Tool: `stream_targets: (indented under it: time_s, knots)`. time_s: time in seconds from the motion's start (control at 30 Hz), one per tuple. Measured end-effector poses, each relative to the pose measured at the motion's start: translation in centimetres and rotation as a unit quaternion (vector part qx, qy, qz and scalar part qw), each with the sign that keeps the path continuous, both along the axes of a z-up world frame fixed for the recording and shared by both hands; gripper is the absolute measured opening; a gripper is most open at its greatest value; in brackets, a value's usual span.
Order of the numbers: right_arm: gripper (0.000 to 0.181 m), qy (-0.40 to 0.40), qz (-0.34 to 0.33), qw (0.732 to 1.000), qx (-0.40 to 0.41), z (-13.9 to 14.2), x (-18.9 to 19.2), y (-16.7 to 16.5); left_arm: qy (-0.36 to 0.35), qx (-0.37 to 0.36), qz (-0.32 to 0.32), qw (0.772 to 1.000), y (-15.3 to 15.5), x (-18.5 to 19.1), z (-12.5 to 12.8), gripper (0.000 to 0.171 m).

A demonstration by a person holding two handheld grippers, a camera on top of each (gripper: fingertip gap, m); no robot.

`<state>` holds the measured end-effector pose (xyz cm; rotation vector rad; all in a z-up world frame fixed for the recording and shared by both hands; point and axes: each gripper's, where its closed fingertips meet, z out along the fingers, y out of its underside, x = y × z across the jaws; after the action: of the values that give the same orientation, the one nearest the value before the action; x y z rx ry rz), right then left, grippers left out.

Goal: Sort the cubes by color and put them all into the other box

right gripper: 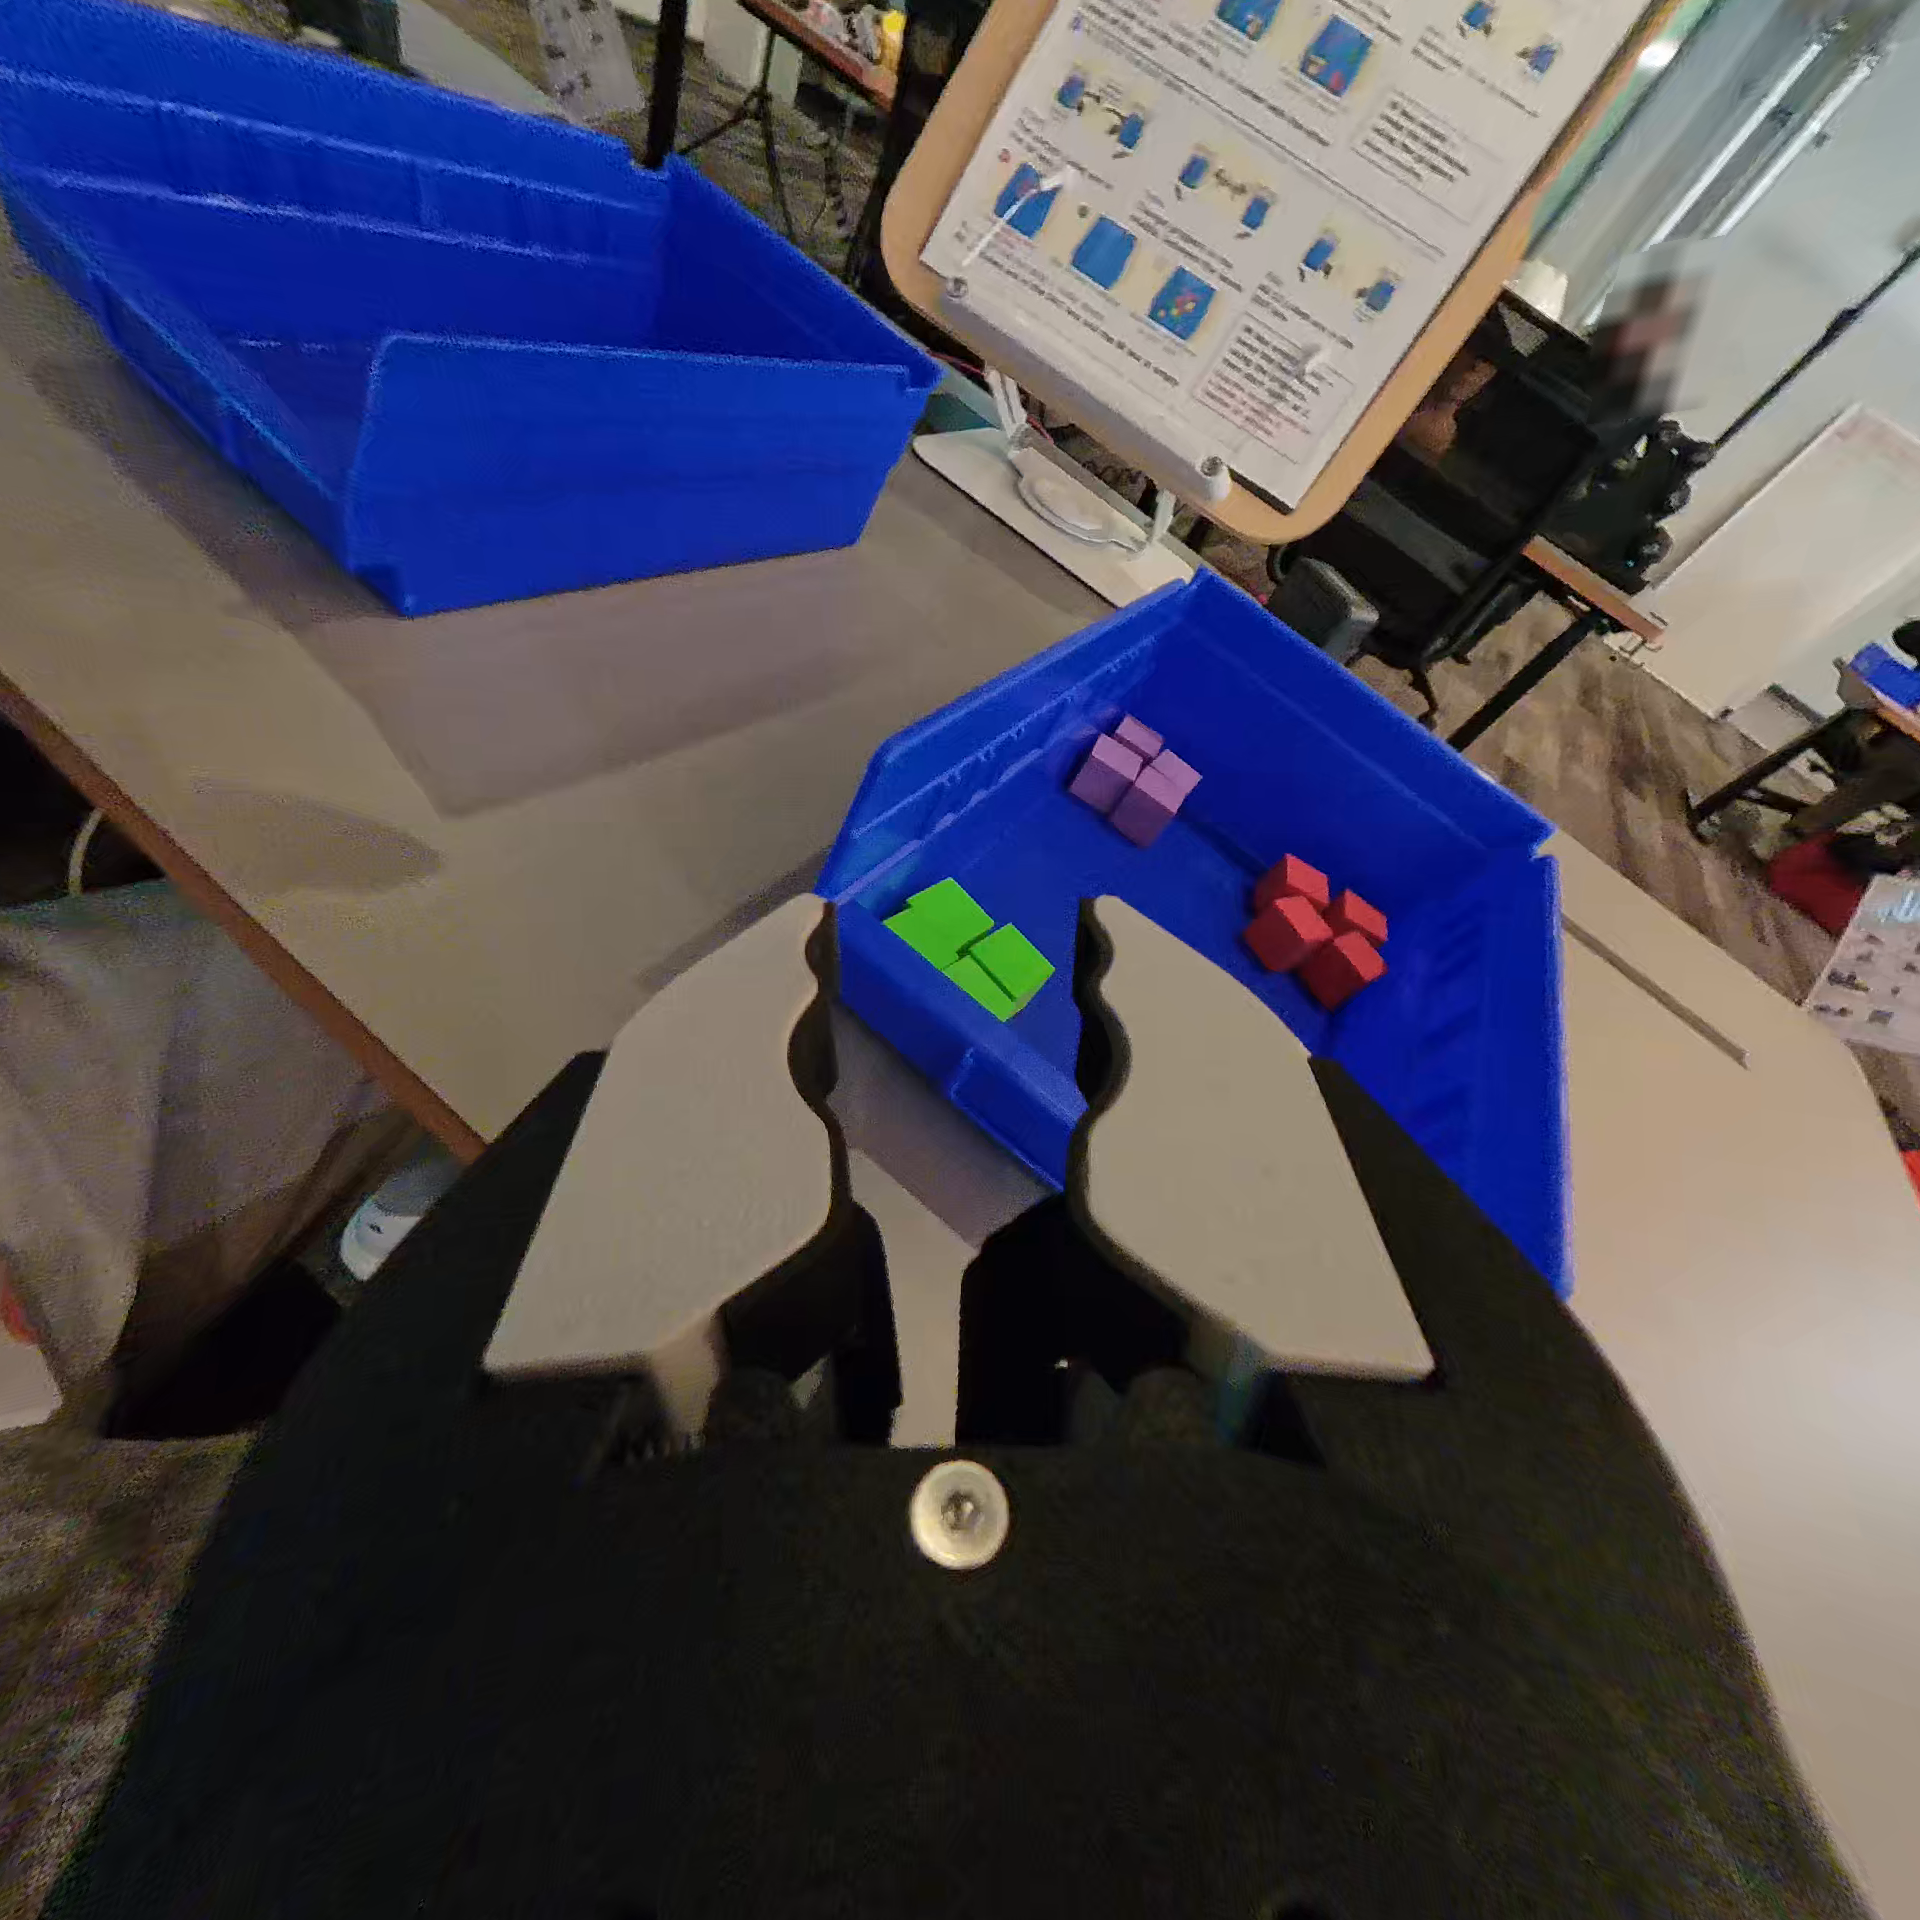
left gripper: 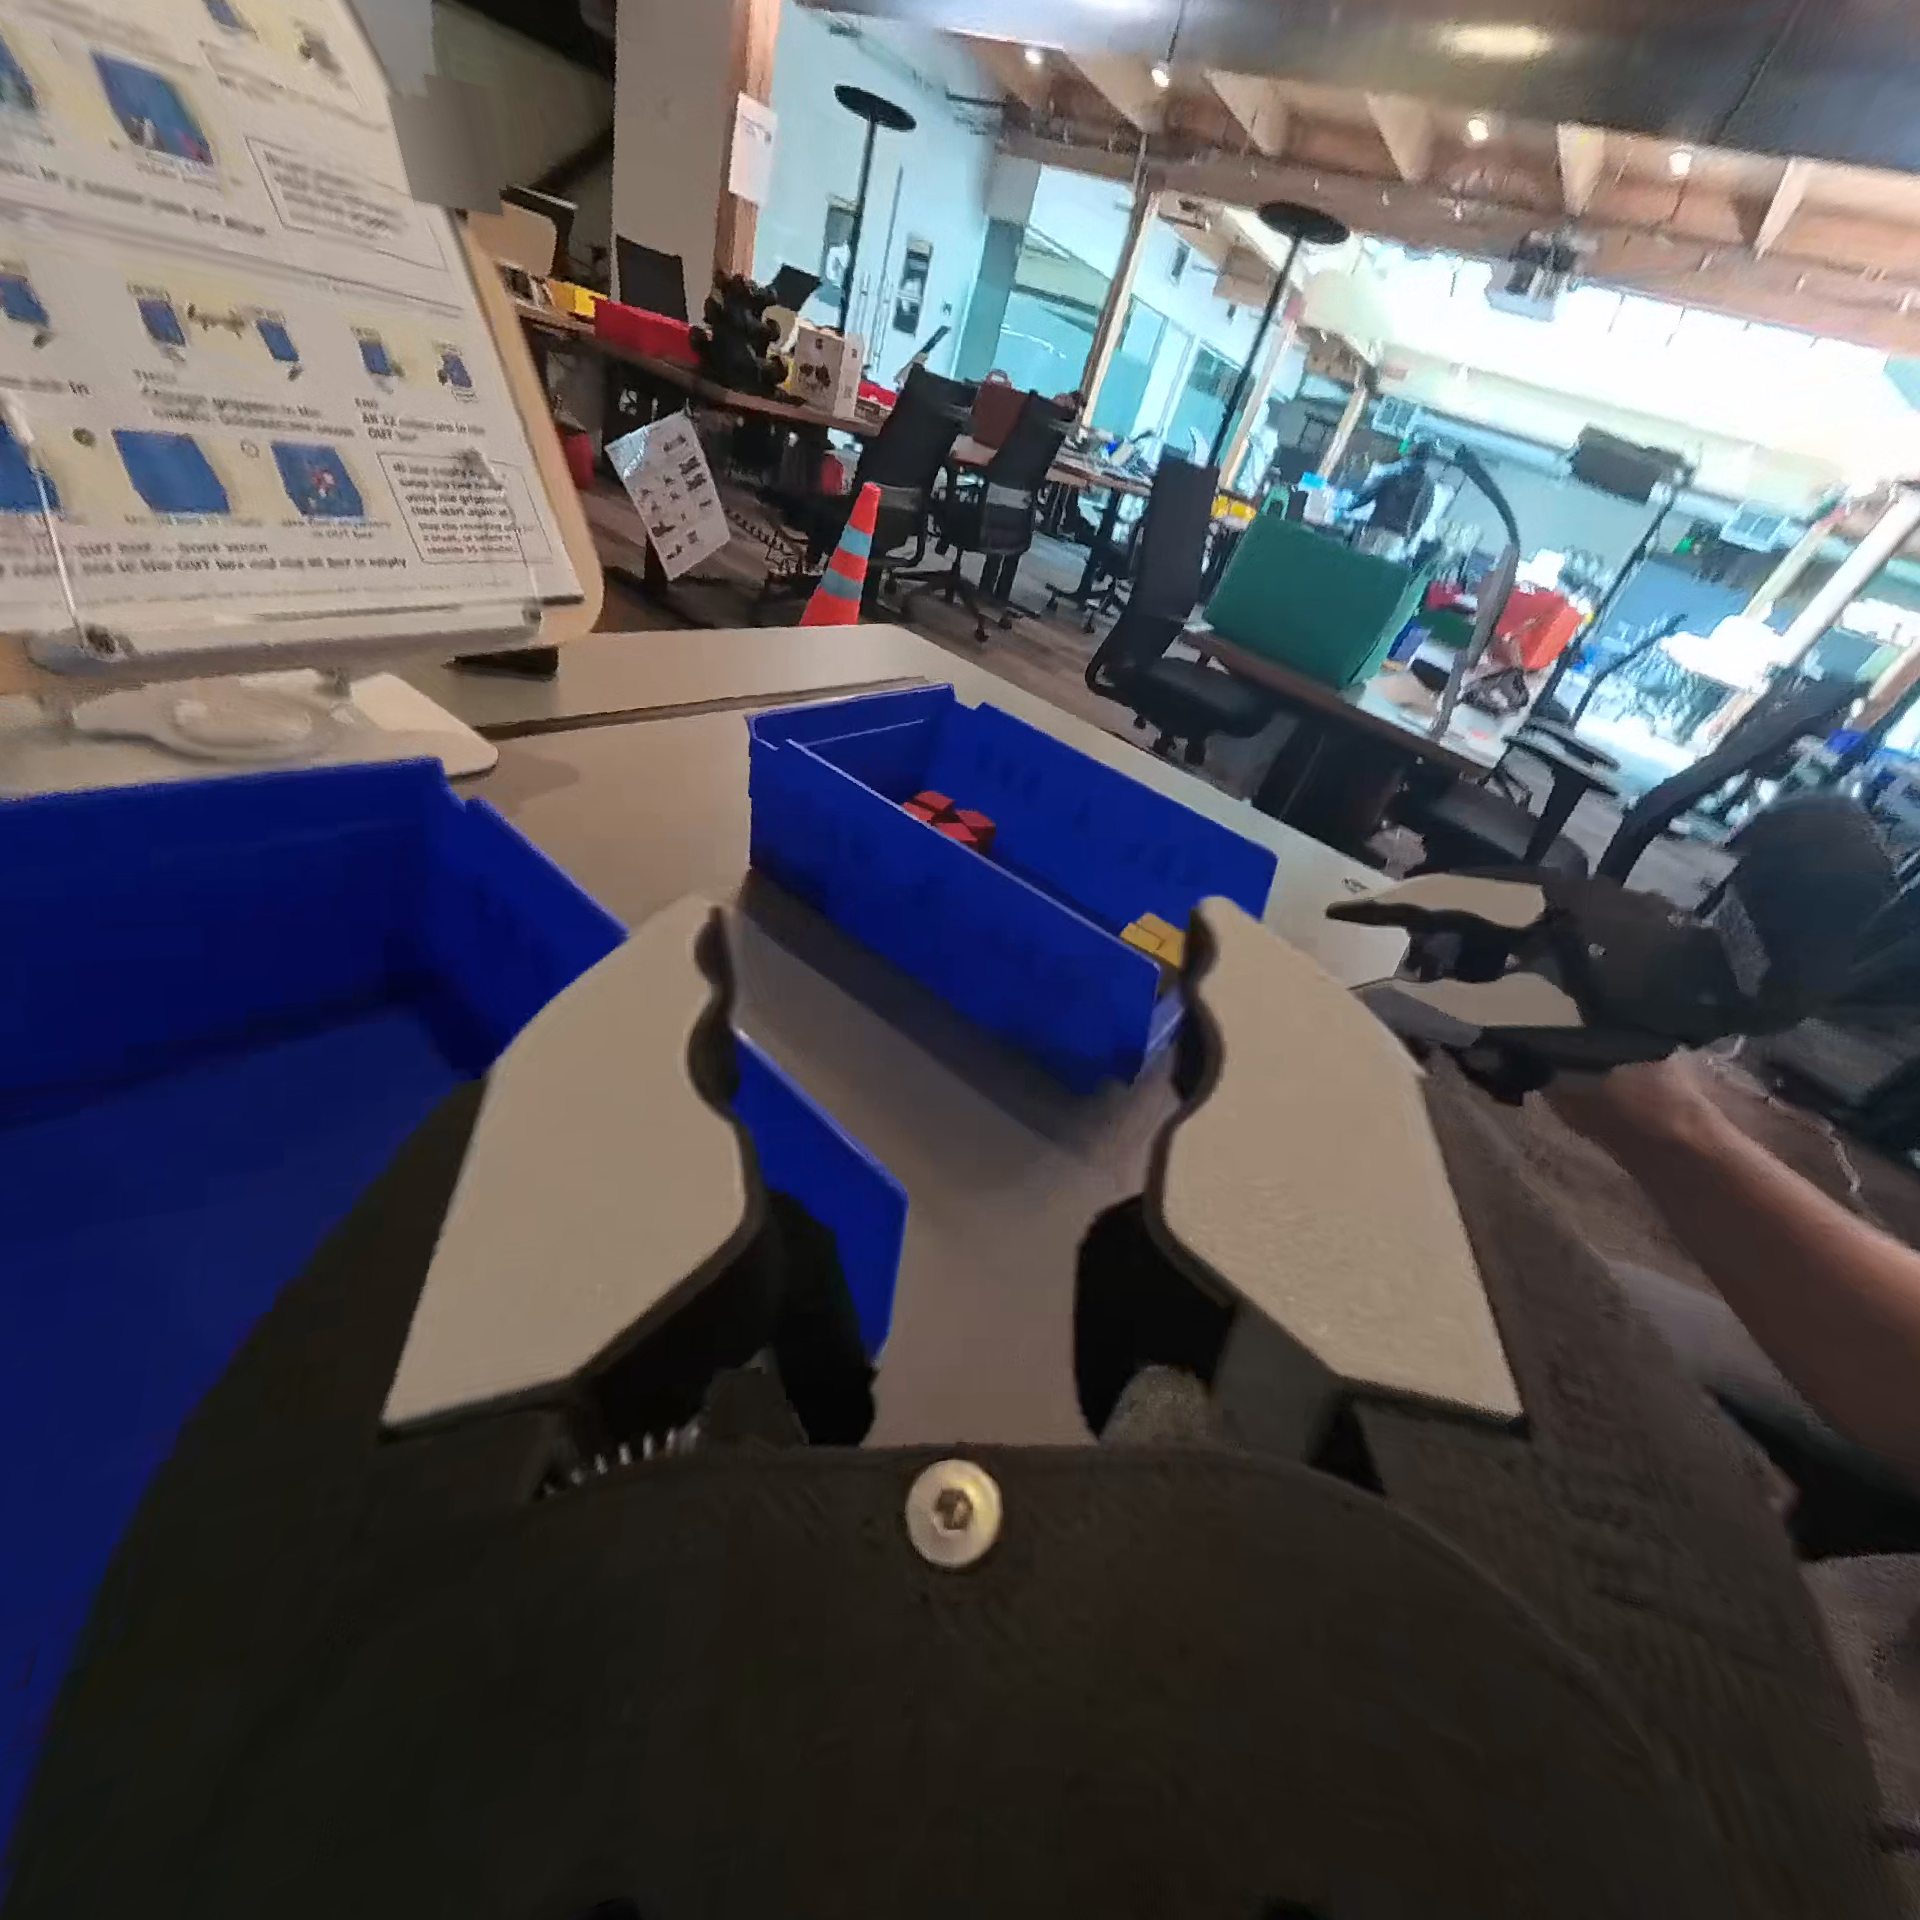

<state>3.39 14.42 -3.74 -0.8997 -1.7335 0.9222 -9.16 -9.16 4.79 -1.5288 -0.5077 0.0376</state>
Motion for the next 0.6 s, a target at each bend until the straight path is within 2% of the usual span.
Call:
stream_targets:
  time_s: [0.03,0.13,0.23,0.33,0.37,0.43,0.53,0.6]
  knots:
    - [0.044,-0.001,-0.001,1.0,-0.01,-0.4,-0.1,0.1,-0.014,0.004,0.003,1.0,-0.1,0.1,-0.6,0.092]
    - [0.046,0.003,-0.006,1.0,-0.009,-0.7,-0.5,0.6,-0.041,-0.003,0.024,0.999,-0.8,0.3,-2.3,0.095]
    - [0.045,0.005,-0.005,1.0,0.001,-0.7,-0.6,0.4,-0.032,-0.008,0.041,0.999,-1.7,0.9,-3.3,0.069]
    - [0.043,-0.003,-0.015,1.0,0.022,-1.6,-0.4,0.7,-0.011,-0.01,0.051,0.999,-1.7,2.2,-4.0,0.033]
    - [0.042,-0.006,-0.017,0.999,0.027,-2.0,-0.2,0.8,0.002,-0.015,0.064,0.998,-1.4,2.4,-4.4,0.029]
    - [0.04,-0.011,-0.026,0.999,0.028,-2.6,0.0,1.0,0.034,-0.045,0.099,0.993,-0.7,2.5,-5.5,0.036]
    - [0.04,-0.019,-0.035,0.999,-0.013,-3.0,-0.8,0.6,0.074,-0.104,0.163,0.978,0.2,1.5,-7.2,0.062]
    - [0.038,-0.029,-0.03,0.997,-0.063,-3.1,-2.2,-0.6,0.072,-0.137,0.199,0.968,0.9,0.3,-8.5,0.097]
